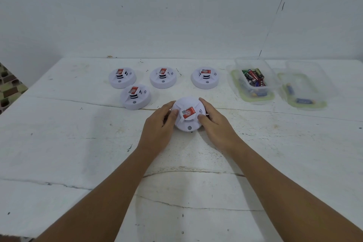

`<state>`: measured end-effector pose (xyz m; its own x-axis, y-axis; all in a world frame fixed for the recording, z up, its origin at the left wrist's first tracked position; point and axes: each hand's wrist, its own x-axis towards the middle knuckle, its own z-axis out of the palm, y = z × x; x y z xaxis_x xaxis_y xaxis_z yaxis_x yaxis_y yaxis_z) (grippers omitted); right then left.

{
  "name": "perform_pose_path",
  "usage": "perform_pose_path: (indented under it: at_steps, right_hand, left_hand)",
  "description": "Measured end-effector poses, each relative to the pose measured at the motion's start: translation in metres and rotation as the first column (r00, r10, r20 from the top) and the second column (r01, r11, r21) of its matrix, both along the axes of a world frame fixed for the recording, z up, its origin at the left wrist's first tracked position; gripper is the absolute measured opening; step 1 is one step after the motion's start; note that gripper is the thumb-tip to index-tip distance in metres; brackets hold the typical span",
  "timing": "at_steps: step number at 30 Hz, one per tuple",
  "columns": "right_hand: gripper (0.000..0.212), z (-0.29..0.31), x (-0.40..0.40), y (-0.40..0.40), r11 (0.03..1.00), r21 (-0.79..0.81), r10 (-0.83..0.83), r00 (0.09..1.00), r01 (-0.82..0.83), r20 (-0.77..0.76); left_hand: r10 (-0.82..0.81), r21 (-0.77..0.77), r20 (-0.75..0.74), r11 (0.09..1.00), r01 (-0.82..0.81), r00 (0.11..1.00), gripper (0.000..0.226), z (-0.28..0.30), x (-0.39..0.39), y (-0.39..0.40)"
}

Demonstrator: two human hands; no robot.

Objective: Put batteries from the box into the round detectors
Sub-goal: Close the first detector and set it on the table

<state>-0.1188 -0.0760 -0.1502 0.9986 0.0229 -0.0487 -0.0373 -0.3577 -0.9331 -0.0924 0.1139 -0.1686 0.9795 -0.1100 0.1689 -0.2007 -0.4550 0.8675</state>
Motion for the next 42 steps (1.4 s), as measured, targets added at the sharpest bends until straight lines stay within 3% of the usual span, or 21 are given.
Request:
perform_pose_path:
  at_steps: [8, 14, 18, 22, 27, 33, 36, 42]
  right_hand:
    - [0.055, -0.010, 0.004, -0.001, 1.000, 0.004, -0.014, 1.000, 0.014, 0.003]
    - [0.040, -0.007, 0.012, -0.005, 0.998, 0.064, -0.011, 1.000, 0.010, 0.021]
    - [0.052, 0.002, 0.023, -0.004, 0.997, -0.010, 0.072, 0.988, -0.071, 0.133]
    - [0.048, 0.000, 0.034, -0.001, 0.993, -0.103, 0.077, 0.970, -0.054, 0.229]
    - [0.047, -0.013, 0.058, 0.002, 0.964, -0.264, 0.043, 0.976, 0.016, 0.215]
    - [0.064, -0.030, 0.070, 0.002, 0.887, -0.452, 0.013, 0.976, 0.088, 0.215]
    - [0.079, -0.031, 0.071, 0.003, 0.883, -0.458, 0.002, 0.977, 0.098, 0.213]
    - [0.088, -0.025, 0.059, 0.003, 0.926, -0.351, -0.073, 0.980, 0.136, 0.187]
  left_hand:
    - [0.000, -0.003, -0.013, 1.000, 0.000, 1.000, 0.032, -0.003, 0.003, -0.001]
    - [-0.024, -0.060, -0.143, 0.998, 0.016, 0.989, 0.031, 0.011, 0.021, -0.003]
    - [0.020, -0.071, -0.221, 0.997, -0.037, 0.975, 0.027, 0.020, 0.046, -0.007]
    - [0.051, -0.008, -0.256, 0.998, -0.055, 0.965, 0.023, 0.020, 0.064, -0.008]
    - [0.111, 0.102, -0.209, 0.991, -0.091, 0.972, 0.024, 0.027, 0.078, -0.014]
    - [0.132, 0.213, -0.145, 0.972, -0.099, 0.981, 0.029, 0.029, 0.081, -0.020]
    - [0.132, 0.250, -0.123, 0.963, -0.098, 0.984, 0.031, 0.029, 0.082, -0.020]
    - [0.156, 0.283, -0.076, 0.951, -0.129, 0.985, 0.040, 0.030, 0.077, -0.018]
